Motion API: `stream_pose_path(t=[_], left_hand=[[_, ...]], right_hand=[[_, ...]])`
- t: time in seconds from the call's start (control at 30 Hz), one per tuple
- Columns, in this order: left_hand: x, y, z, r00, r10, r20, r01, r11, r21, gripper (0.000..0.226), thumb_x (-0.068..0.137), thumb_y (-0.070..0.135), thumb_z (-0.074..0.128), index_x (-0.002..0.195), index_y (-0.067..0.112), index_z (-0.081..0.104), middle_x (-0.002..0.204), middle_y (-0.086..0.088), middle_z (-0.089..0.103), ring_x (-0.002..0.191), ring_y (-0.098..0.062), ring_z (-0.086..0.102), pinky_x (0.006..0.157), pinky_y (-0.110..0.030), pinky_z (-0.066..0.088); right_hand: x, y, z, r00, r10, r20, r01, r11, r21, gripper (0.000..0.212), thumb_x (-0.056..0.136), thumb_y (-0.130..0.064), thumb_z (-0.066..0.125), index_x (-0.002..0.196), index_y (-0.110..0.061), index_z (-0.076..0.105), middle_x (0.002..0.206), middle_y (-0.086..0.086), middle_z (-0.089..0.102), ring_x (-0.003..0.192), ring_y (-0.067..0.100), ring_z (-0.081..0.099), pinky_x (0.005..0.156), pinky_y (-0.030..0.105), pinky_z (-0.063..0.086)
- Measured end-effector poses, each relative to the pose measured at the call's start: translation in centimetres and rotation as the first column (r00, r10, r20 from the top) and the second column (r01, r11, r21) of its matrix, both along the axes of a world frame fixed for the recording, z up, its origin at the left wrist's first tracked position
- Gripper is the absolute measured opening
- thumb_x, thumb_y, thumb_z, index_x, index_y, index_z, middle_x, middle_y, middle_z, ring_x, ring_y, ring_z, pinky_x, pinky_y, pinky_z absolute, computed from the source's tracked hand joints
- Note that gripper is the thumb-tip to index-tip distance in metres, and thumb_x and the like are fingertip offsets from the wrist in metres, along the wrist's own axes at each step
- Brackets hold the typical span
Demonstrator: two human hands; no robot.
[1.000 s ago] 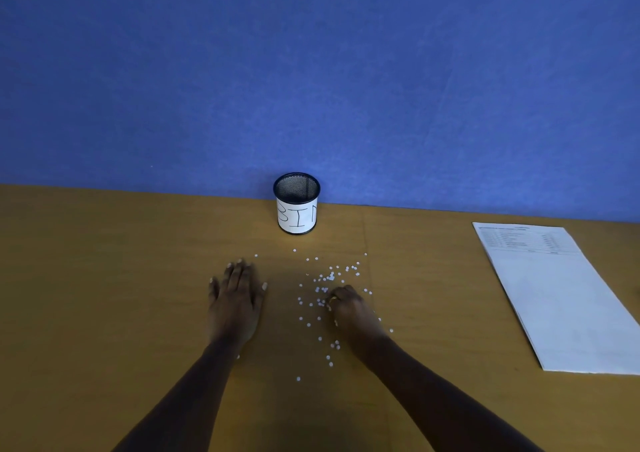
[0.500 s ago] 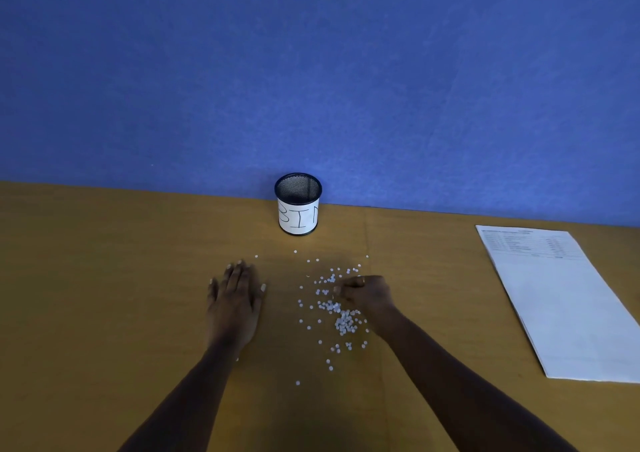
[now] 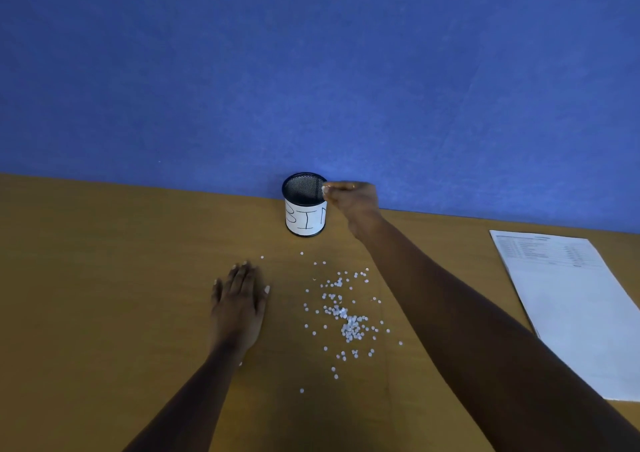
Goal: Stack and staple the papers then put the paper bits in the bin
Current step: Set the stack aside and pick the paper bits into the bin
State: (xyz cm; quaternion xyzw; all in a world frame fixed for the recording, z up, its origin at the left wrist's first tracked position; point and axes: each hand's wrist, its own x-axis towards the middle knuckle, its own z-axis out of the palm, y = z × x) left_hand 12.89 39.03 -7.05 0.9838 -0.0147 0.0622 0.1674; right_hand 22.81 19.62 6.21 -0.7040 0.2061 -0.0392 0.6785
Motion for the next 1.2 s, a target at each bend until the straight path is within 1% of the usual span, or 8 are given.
stream_pose_path(t=[0.33,0.47,0.6,0.7,0.8,0.93,1.1,1.2], left_hand=[[0.1,0.1,-0.1,1.000,0.010,-0.010,-0.010,1.000,0.000,0.076,0.083,0.054,0.011,0.135,0.012,0.046,0.146,-0.004,0.043,0.139,-0.020,0.032,0.114,-0.043,0.020],[0.2,0.0,-0.2,1.000,0.019,-0.014,-0.020,1.000,-0.008,0.071,0.085,0.052,0.016,0.132,0.011,0.050,0.142,-0.006,0.047,0.136,-0.022,0.038,0.112,-0.045,0.024],[0.2,-0.1,-0.1,1.000,0.020,-0.013,-0.020,1.000,-0.005,0.072,0.085,0.052,0.014,0.133,0.011,0.050,0.142,-0.005,0.047,0.136,-0.021,0.037,0.112,-0.044,0.024],[0.1,-0.1,-0.1,1.000,0.024,0.001,-0.024,1.000,-0.005,0.071,0.085,0.051,0.015,0.132,0.011,0.050,0.142,-0.006,0.048,0.136,-0.021,0.038,0.111,-0.044,0.024],[0.1,-0.1,-0.1,1.000,0.021,0.002,-0.021,1.000,-0.005,0.073,0.084,0.052,0.013,0.134,0.012,0.047,0.144,-0.005,0.045,0.138,-0.020,0.035,0.113,-0.043,0.022],[0.1,0.0,-0.1,1.000,0.012,0.002,-0.012,1.000,0.003,0.076,0.083,0.054,0.010,0.137,0.013,0.043,0.146,-0.004,0.041,0.140,-0.019,0.031,0.114,-0.041,0.018],[0.1,0.0,-0.1,1.000,0.012,-0.001,-0.012,1.000,-0.004,0.075,0.084,0.054,0.010,0.136,0.014,0.045,0.146,-0.004,0.042,0.140,-0.019,0.031,0.114,-0.041,0.019],[0.2,0.0,-0.2,1.000,0.016,-0.002,-0.016,1.000,0.000,0.074,0.084,0.053,0.011,0.135,0.013,0.046,0.145,-0.004,0.043,0.139,-0.020,0.033,0.113,-0.042,0.021]], right_hand=[[3.1,1.8,0.4,0.972,0.231,-0.036,-0.218,0.841,-0.495,0.028,0.086,0.009,0.053,0.109,0.002,0.066,0.110,0.016,0.067,0.100,0.026,0.065,0.079,0.016,0.049],[3.8,1.9,-0.3,0.972,0.234,-0.025,-0.205,0.787,-0.582,0.028,0.085,0.008,0.052,0.106,-0.001,0.068,0.110,0.017,0.067,0.098,0.028,0.065,0.087,0.032,0.054],[3.8,1.8,-0.6,0.975,0.219,0.022,-0.159,0.769,-0.619,0.021,0.083,0.005,0.055,0.095,-0.001,0.071,0.103,0.017,0.069,0.096,0.028,0.065,0.085,0.032,0.055],[3.6,2.0,-0.6,0.960,0.278,0.013,-0.194,0.704,-0.683,0.028,0.087,0.004,0.050,0.106,-0.003,0.070,0.111,0.014,0.068,0.106,0.026,0.062,0.094,0.032,0.050],[3.5,2.2,-0.6,0.958,0.285,0.043,-0.187,0.729,-0.658,0.033,0.085,0.012,0.046,0.105,-0.001,0.069,0.108,0.015,0.069,0.101,0.025,0.064,0.094,0.030,0.051],[3.2,2.1,-0.4,0.958,0.260,0.124,-0.132,0.780,-0.611,0.026,0.081,0.014,0.050,0.091,0.002,0.070,0.093,0.016,0.071,0.085,0.021,0.066,0.079,0.019,0.049],[2.2,2.0,0.0,0.956,0.208,0.205,-0.075,0.855,-0.514,0.019,0.083,0.009,0.053,0.091,0.003,0.070,0.096,0.016,0.072,0.093,0.023,0.067,0.087,0.023,0.050],[0.9,0.9,-0.3,0.958,0.131,0.255,-0.006,0.899,-0.439,0.017,0.084,0.005,0.056,0.092,0.002,0.070,0.097,0.014,0.072,0.091,0.018,0.067,0.076,0.007,0.047]])
